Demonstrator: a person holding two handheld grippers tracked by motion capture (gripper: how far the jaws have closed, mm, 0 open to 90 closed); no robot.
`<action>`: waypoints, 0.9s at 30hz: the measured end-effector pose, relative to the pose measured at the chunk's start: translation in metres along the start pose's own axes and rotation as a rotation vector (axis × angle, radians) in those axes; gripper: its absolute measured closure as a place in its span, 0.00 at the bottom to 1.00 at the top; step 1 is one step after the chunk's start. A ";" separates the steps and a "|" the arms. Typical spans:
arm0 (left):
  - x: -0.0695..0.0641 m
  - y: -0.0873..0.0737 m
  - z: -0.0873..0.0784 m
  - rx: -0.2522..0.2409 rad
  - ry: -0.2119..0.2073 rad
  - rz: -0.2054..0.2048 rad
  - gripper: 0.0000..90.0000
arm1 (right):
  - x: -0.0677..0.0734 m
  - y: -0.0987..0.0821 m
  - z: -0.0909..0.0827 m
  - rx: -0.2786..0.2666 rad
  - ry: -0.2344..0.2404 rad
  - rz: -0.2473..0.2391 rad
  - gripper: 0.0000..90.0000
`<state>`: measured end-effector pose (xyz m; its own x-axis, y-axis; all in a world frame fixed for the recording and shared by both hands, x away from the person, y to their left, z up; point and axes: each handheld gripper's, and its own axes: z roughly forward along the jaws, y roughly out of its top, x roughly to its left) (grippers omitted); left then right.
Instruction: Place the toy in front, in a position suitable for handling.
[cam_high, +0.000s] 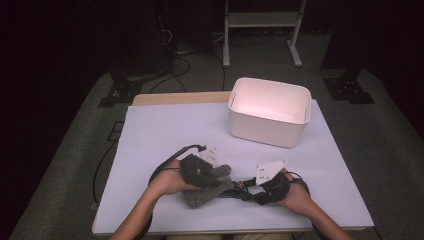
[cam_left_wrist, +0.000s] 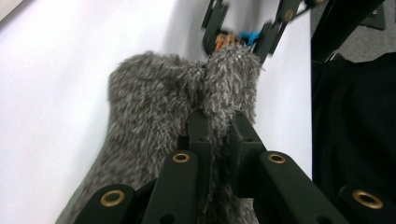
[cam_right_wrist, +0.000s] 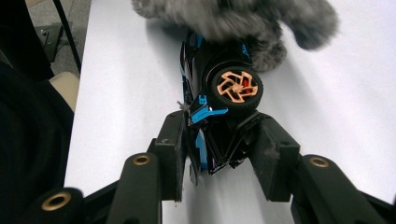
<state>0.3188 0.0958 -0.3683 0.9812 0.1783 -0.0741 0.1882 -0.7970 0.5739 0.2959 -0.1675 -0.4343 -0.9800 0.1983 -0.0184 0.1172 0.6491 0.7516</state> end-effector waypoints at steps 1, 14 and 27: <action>0.000 0.000 0.000 0.000 0.000 0.000 0.91 | 0.000 0.000 0.000 0.000 0.000 0.000 0.63; 0.015 -0.039 -0.024 -0.017 0.052 -0.102 0.91 | -0.003 0.002 0.002 0.007 -0.007 -0.003 0.62; 0.003 0.020 0.014 0.004 -0.026 0.037 0.91 | -0.002 0.003 0.004 0.015 -0.020 -0.014 0.62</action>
<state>0.3257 0.0723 -0.3690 0.9882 0.1340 -0.0741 0.1521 -0.8049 0.5736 0.2987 -0.1631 -0.4347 -0.9780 0.2041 -0.0423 0.1064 0.6631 0.7410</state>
